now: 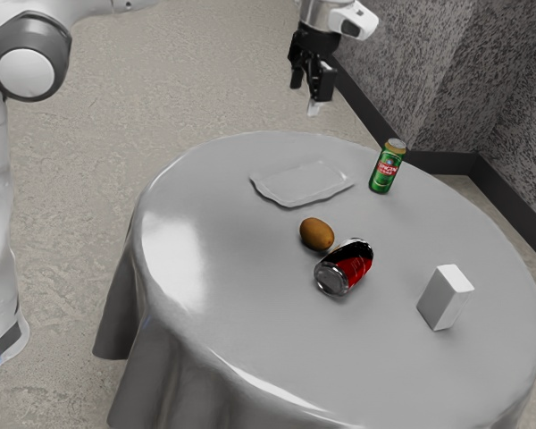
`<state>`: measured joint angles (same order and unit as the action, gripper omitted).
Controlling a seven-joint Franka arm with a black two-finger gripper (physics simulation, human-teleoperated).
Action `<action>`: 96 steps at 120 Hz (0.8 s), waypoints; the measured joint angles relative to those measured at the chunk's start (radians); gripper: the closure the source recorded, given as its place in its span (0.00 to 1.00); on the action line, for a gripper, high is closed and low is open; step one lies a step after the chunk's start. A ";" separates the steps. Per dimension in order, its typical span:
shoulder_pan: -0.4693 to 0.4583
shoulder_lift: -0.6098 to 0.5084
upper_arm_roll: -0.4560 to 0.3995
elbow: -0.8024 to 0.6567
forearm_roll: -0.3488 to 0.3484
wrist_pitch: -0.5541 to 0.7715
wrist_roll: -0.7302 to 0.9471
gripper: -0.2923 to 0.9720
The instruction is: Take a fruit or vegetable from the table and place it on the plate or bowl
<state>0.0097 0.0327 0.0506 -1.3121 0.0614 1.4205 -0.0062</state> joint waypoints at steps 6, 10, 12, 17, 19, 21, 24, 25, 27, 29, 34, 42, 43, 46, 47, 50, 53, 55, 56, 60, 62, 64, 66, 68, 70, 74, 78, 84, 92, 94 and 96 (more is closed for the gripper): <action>0.010 0.000 -0.001 0.000 0.001 -0.005 -0.001 0.23; 0.015 0.000 -0.001 0.000 0.001 -0.008 -0.001 0.23; 0.017 0.000 0.000 0.000 0.001 -0.009 -0.001 0.23; 0.020 0.001 0.000 0.000 0.000 -0.012 -0.002 0.23; 0.021 0.000 0.000 0.000 0.000 -0.013 -0.002 0.23; 0.022 -0.001 -0.001 0.003 0.000 -0.014 -0.002 0.23; 0.023 -0.005 -0.002 0.014 0.001 -0.018 -0.002 0.23; 0.023 -0.006 -0.003 0.022 0.002 -0.020 -0.002 0.23; 0.025 -0.009 -0.006 0.046 0.007 -0.026 -0.003 0.23; 0.031 -0.014 -0.014 0.076 0.013 -0.033 -0.003 0.23; 0.053 -0.025 -0.042 0.142 0.027 -0.046 -0.003 0.23; 0.109 -0.032 -0.108 0.224 0.040 -0.058 -0.009 0.23; 0.115 -0.033 -0.114 0.229 0.041 -0.060 -0.012 0.23; 0.131 -0.035 -0.134 0.240 0.041 -0.063 -0.026 0.23; 0.137 -0.036 -0.141 0.242 0.041 -0.065 -0.032 0.23; 0.149 -0.037 -0.157 0.247 0.042 -0.068 -0.052 0.23; 0.155 -0.031 -0.167 0.248 0.038 -0.070 -0.080 0.23; 0.155 -0.022 -0.171 0.248 0.034 -0.072 -0.101 0.23; 0.155 -0.018 -0.172 0.248 0.032 -0.073 -0.112 0.23; 0.148 0.010 -0.176 0.247 0.023 -0.075 -0.164 0.23; 0.140 0.028 -0.176 0.248 0.018 -0.076 -0.193 0.23; 0.128 0.044 -0.176 0.248 0.015 -0.077 -0.221 0.23; 0.111 0.058 -0.176 0.247 0.012 -0.075 -0.251 0.23; 0.090 0.076 -0.175 0.247 0.010 -0.073 -0.279 0.23; 0.066 0.091 -0.175 0.247 0.008 -0.071 -0.307 0.23; 0.023 0.117 -0.176 0.247 0.007 -0.064 -0.361 0.23; -0.003 0.138 -0.175 0.247 0.009 -0.056 -0.411 0.23; -0.001 0.155 -0.174 0.247 0.015 -0.045 -0.482 0.23; 0.024 0.178 -0.172 0.246 0.024 -0.025 -0.569 0.23; 0.029 0.184 -0.172 0.246 0.025 -0.020 -0.590 0.23; 0.034 0.190 -0.172 0.246 0.026 -0.017 -0.610 0.23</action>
<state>0.0441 0.2231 -0.1209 -1.0662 0.0875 1.4033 -0.6160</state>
